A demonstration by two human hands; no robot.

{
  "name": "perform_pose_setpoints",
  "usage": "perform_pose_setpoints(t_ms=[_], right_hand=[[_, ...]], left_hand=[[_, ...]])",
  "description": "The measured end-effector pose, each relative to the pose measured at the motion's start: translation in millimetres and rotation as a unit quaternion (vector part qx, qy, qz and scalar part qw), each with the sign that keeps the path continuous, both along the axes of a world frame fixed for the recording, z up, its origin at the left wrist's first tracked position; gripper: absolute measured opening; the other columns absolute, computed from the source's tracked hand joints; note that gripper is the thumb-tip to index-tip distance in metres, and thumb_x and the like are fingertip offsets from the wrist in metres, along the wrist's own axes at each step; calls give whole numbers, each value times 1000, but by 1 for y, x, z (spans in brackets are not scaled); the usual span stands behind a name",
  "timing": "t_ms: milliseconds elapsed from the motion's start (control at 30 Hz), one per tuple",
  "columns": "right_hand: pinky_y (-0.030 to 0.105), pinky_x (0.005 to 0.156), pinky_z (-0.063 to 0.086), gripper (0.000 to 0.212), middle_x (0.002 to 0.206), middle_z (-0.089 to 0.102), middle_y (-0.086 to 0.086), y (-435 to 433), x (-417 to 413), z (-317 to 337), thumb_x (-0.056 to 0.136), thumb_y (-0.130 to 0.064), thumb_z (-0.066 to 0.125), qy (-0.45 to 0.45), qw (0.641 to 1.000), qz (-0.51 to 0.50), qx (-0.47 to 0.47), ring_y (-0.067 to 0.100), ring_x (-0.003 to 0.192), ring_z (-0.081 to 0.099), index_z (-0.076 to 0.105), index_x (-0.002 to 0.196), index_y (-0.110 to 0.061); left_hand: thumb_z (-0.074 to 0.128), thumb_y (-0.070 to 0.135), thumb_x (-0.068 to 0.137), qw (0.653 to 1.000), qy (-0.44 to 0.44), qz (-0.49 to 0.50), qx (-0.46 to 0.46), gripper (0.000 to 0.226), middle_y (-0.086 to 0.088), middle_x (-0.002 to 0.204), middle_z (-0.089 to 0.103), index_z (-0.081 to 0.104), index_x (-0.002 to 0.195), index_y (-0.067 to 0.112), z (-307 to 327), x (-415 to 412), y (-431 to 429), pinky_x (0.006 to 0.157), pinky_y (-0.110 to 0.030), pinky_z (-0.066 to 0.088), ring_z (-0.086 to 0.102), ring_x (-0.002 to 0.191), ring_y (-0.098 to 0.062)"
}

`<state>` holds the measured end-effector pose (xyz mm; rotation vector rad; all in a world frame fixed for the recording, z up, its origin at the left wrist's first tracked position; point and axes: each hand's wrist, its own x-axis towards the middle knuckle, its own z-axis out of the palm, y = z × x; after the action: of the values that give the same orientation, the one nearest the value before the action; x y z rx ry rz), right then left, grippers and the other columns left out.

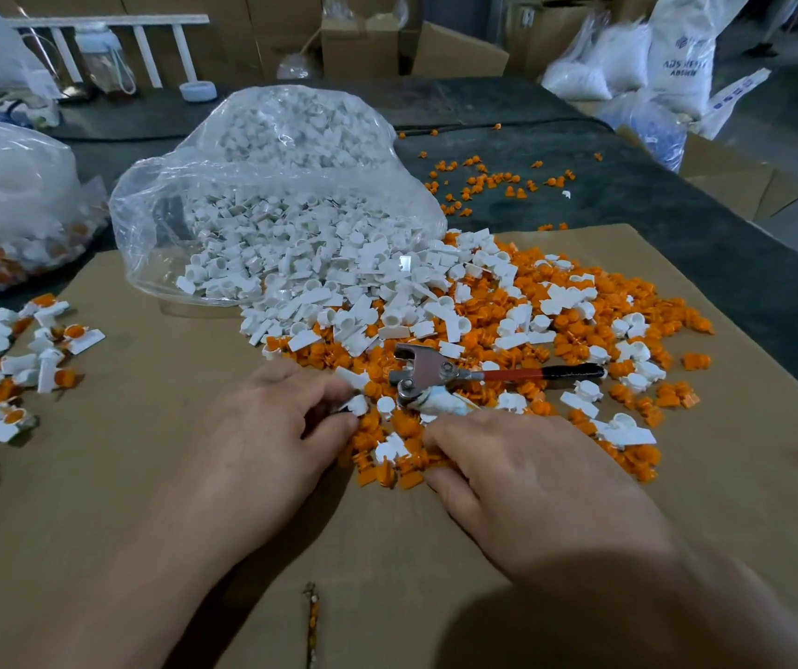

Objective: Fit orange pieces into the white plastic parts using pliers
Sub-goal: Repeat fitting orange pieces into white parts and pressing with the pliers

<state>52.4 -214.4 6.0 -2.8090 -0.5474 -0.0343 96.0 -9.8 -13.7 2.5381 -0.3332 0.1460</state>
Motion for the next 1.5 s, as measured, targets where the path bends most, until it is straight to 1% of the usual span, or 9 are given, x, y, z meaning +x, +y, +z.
perform_pose_setpoints(t_ms=[200,333,433,567,667,833,967,1267,1500], right_hand=[[31,78,48,22,101,56,-10,-1,-1,-1,101,-41,33,-8,1000,1,10,12,90,54,51,110,-31],[25,69,42,19,90,54,-9,-3,0,0,101,-43,36,-11,999,-13,42,9,81,50,48,95,-30],[20,65,39,17,84,56,-9,-4,1,3,99,-43,44,8,995,-34,94,6,79,50,52,90,-30],[16,58,47,14,71,61,-11,-7,1,1,95,-41,52,45,975,-56,211,0,69,58,59,88,-31],[20,45,48,12,60,65,-3,-9,3,-3,96,-35,54,153,914,-66,369,7,45,58,61,87,-33],[32,48,51,12,60,66,5,-16,9,-13,97,-33,53,194,872,-43,447,19,46,62,62,89,-33],[36,49,53,6,67,68,6,-16,11,-19,89,-39,57,181,868,-41,460,24,50,66,56,94,-43],[46,65,57,10,79,71,17,-20,13,-8,86,-24,62,255,784,-21,566,33,66,69,64,95,-29],[58,67,55,21,92,72,16,-30,16,1,92,-24,50,237,753,-70,610,35,73,71,69,101,-28]], left_hand=[[68,28,90,999,-16,-11,-37,7,20,103,61,70,91,34,-3,-4,-5,86,-33,47,54,99,0],[66,25,92,994,-68,7,-80,11,17,97,62,76,91,31,-7,-5,-8,81,-8,39,55,98,5],[68,32,94,982,-92,44,-157,17,20,87,66,72,86,47,-1,-6,-8,73,3,33,55,94,13],[76,37,79,930,-18,49,-365,14,8,74,72,74,86,49,6,-14,-10,59,-9,48,65,63,-3],[71,39,69,885,64,24,-460,22,-6,73,75,79,89,35,7,-24,-17,49,-17,50,70,58,-15],[86,21,63,868,96,-14,-486,26,-13,78,76,81,89,24,8,-30,-22,50,-22,53,75,67,-24],[74,24,73,847,106,-4,-522,16,-18,74,74,79,86,17,8,-29,-21,48,-25,53,72,63,-24],[68,11,74,835,103,4,-540,28,-13,84,75,79,96,22,6,-27,-27,54,-24,56,74,70,-20],[71,13,72,806,145,38,-572,6,-20,78,73,75,75,18,5,-25,-21,51,-24,55,73,67,-23]])
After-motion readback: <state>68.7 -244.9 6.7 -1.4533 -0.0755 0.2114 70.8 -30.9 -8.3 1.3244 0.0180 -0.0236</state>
